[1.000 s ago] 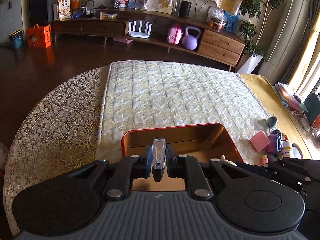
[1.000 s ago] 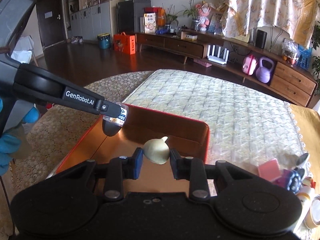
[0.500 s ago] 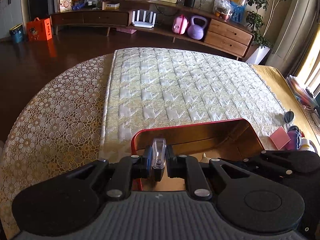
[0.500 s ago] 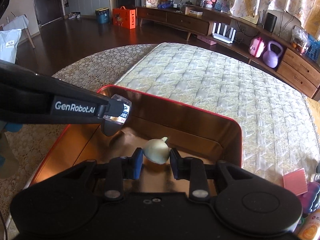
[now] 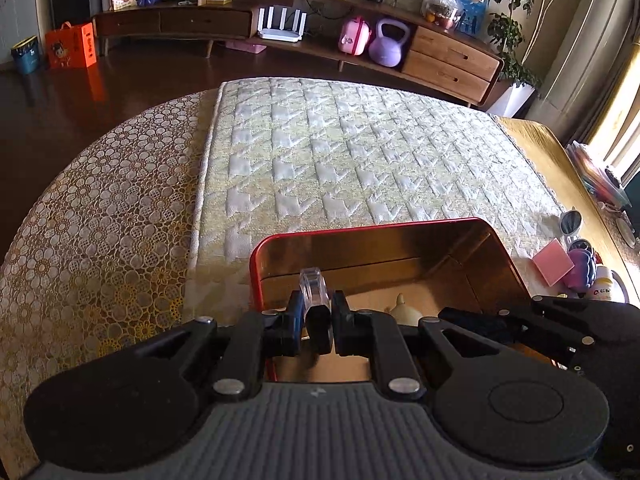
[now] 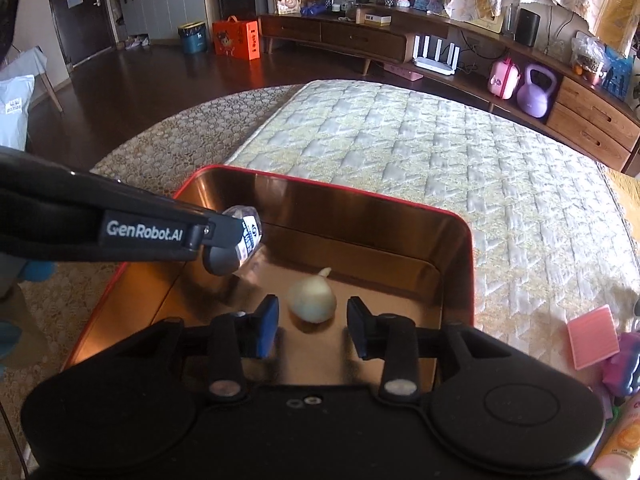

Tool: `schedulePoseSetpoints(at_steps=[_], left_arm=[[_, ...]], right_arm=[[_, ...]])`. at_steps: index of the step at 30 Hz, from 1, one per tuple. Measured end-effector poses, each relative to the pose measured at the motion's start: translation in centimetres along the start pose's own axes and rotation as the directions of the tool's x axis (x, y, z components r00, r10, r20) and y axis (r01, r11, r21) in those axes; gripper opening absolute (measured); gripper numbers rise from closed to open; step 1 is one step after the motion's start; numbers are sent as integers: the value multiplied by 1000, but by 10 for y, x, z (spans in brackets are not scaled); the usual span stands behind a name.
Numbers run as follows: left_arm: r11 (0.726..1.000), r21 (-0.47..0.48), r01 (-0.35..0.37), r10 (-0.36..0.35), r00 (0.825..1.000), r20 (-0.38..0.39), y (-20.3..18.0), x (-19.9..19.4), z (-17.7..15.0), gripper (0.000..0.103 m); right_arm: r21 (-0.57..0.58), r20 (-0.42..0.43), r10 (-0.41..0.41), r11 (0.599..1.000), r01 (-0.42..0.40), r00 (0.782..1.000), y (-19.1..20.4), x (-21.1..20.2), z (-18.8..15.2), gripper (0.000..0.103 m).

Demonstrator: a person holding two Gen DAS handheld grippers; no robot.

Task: Organize rigid objects
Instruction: 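Carry the garlic into the red tin and open the right tool while the left tool carries the bottle, then lower the clear-capped bottle into the red tin and open the left tool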

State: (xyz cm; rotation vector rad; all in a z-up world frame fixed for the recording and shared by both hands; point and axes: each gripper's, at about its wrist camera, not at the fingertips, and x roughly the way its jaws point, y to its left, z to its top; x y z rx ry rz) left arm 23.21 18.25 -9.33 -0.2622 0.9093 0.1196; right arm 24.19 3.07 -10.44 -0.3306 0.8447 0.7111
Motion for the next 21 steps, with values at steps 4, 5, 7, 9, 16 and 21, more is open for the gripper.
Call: schedulePoseSetpoints(at_steps=[4,5,7,9,16,21], left_arm=[[1000,4,0,0,1000,2,-2,-6,-3,14],[1000,5,2,-2,1000,2,-3,-8,-4,14],[1000,6,4,-4,1000,2,-4,-11,-6,14],[1000,5,6,-6,1000,2,-5,-13,-7,15],[1000,9,26,-26,1000,11,-12,-33,-16,16],[998,31,46,-47,998,39,-22,-52,-22,24]], right_arm=[[13,26,12,1000,-13,1000,-1,-16,-6,45],[20,33,14,1000,-14,999,-1,-21,-6,46],[24,50,14,1000,-15,999,-1,-30,-10,47],[30,63,14,999,-16,998,-2,-39,-14,49],[72,115,32,997,-40,993,-9,-75,-27,55],[120,147,19,992,-37,989,-19,-99,-41,57]])
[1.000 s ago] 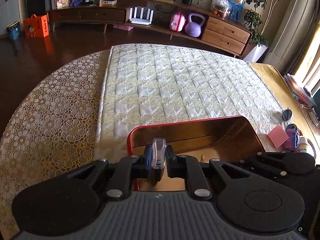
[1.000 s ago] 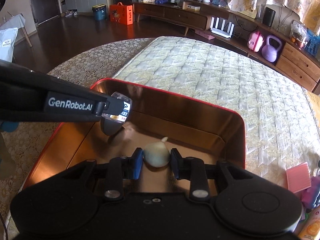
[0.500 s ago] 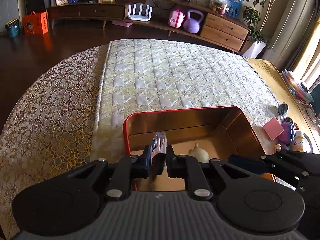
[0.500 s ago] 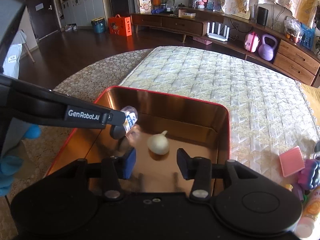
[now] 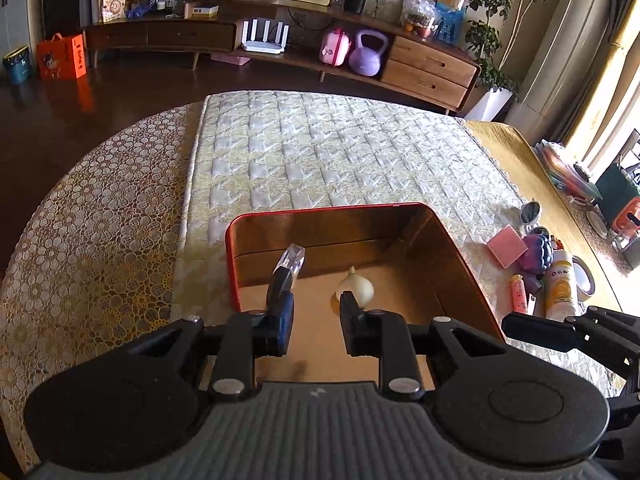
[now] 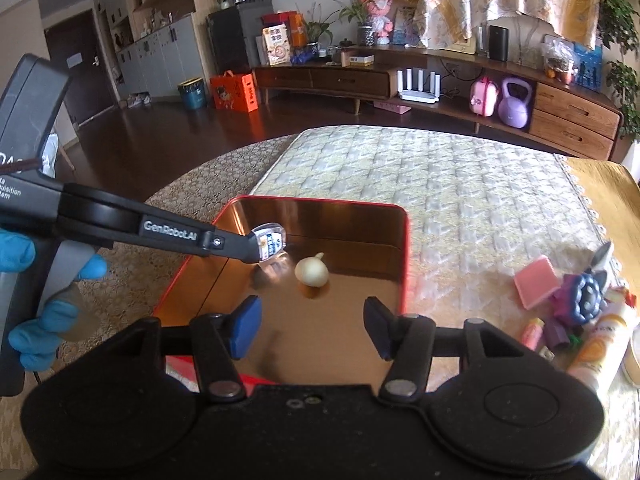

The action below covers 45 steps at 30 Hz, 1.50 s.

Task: Organize rigid objects
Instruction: 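Lower the clear-capped bottle into the red tin and open the left tool, then grasp the pink tube with the left tool while the right tool grasps the round metal lid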

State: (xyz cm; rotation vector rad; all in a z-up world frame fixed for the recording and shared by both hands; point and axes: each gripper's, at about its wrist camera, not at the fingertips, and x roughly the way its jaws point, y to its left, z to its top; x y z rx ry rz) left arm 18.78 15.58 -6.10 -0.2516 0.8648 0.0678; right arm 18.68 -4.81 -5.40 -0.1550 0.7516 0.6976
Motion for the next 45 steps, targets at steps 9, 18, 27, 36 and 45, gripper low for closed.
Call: schedulePoseSetpoints(at_steps=[9,18,27,36,45], left_arm=[[999,46,9,-11,998,56,-31,-32,-16,25],[994,102,39,-48,995,88,-72,-55,-33,25],[991,125,47,-61,991,115,-103,-64,-52,69],[985,157,69,-85,992,93,-141,-52,-62,81],[973,224,50,-71,994,89,-182,-20,-57,85]], right_arm=[[25,64,-47,999,45,997,-11,-46,-23,67],[80,134,-100,993,90,986,-31,-86,-44,79],[157,156,-158,979,133,975,-57,-121,-77,85],[258,176,-263,942,213,949,-102,-153,-102,99],[251,187,-361,917,310,914,-155,-155,-99,103]])
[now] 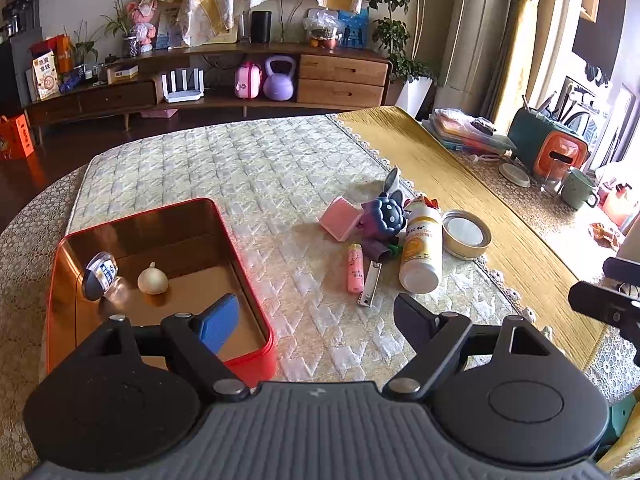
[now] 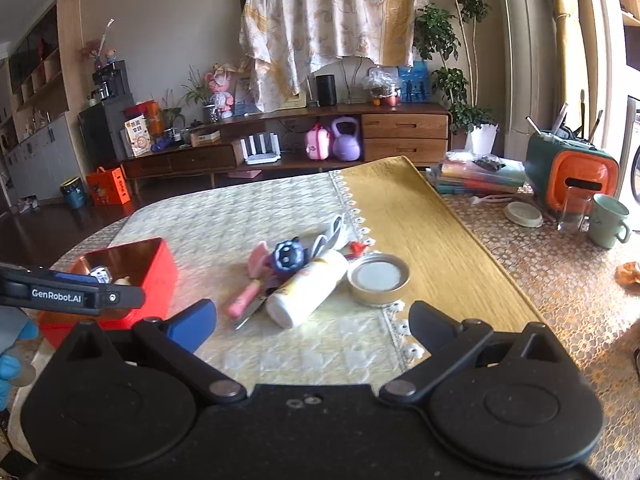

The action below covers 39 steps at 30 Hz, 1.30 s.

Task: Organize rigid objects
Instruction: 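Grasp the pink tube with the left tool while the right tool grasps the round metal lid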

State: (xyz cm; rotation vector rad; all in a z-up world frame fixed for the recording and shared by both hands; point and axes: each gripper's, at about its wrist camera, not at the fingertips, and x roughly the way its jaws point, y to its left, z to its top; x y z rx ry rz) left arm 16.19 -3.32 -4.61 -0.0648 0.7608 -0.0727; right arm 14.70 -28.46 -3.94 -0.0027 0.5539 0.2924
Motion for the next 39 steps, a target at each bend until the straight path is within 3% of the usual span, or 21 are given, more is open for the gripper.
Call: schedulePoseSetpoints(at_steps=[8,21,35,37,39], left_arm=[[1000,28,-4,5,999,-46,-20,49,18,85],[997,55,-51,59,986,-158,-29,127,39,85],[997,39,-63,69,979,-193,-25,162,37,84],[997,32,-64,69,978,-195,-22,164,39,82],[998,20,-57,60,978,-198,-19,166,39,74]], right_arm=[[-61,-27,-44,997,42,999,-29,45,6,103],[-92,-108,-37,995,27,993,-50,108,6,103],[-127,-147,-58,991,39,987,-59,163,5,100],[-125,-150,-55,991,36,987,-58,170,5,100],[-123,-155,-52,992,33,987,-59,175,5,99]])
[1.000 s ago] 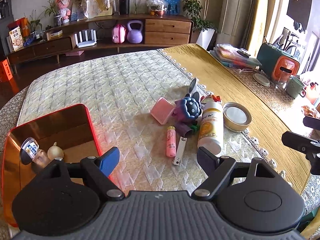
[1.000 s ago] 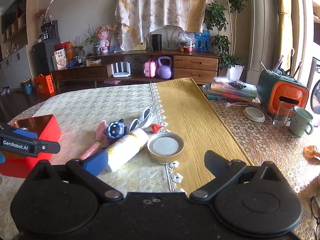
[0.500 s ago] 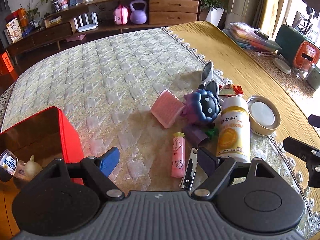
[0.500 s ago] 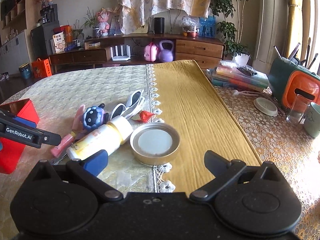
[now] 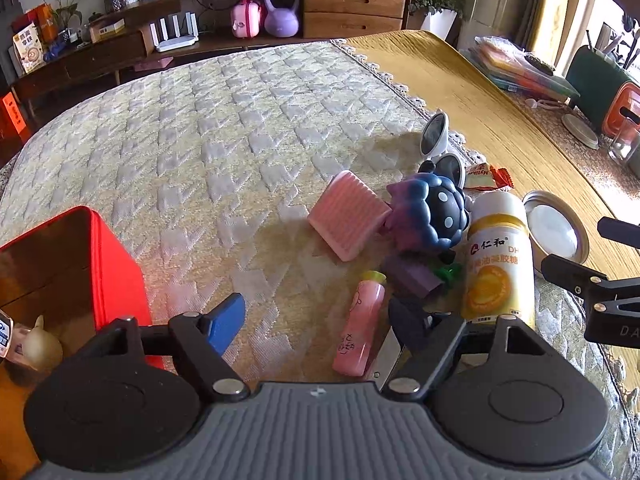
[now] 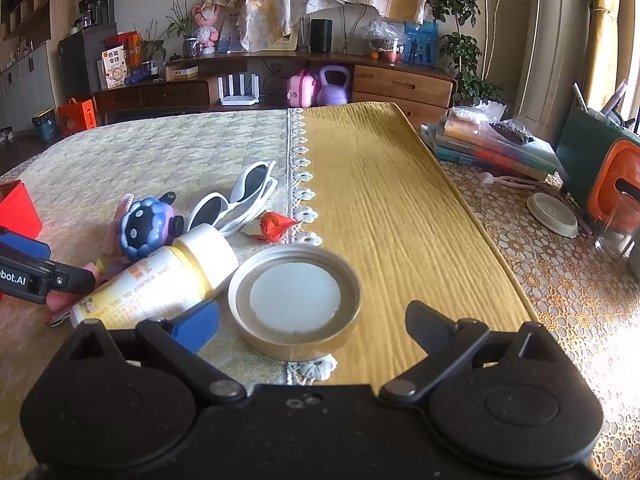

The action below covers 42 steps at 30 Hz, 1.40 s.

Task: Organize rigid objects
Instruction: 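Grasp the pink tube with the left tool while the right tool grasps the round metal lid, then carry the pink tube and metal lid over the red tin with both tools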

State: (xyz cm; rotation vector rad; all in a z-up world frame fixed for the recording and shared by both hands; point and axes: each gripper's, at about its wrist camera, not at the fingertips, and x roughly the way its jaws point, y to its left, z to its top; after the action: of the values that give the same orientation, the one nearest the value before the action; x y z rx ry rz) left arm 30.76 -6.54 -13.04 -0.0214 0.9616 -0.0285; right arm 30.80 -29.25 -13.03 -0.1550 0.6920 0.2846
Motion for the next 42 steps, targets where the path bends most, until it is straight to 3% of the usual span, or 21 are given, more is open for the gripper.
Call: schedulePoseSetpoints(at_steps=[6,12,18,31,42], left_arm=[[999,42,-4,4,1000,17,-3,1,-3,61],[999,44,14,-16,999,34,-4,-1,-2,32],[999,33,17,-18,999,29,-3,-2,-2,16],[998,-17,54,-54,998,24,3,-29,-7,16],[995,-75,60,-59,998,23,22,-87,-23,16]], right_arm=[[8,-12,-5,1000,5,1000,0,15,0,93],[-2,-10,4,1000,-4,1000,4,17,-2,76],[7,-10,-13,1000,13,1000,5,15,-2,76],[52,17,-13,999,12,1000,9,-43,-3,76],[2,60,85,996,-85,995,57,-114,5,76]])
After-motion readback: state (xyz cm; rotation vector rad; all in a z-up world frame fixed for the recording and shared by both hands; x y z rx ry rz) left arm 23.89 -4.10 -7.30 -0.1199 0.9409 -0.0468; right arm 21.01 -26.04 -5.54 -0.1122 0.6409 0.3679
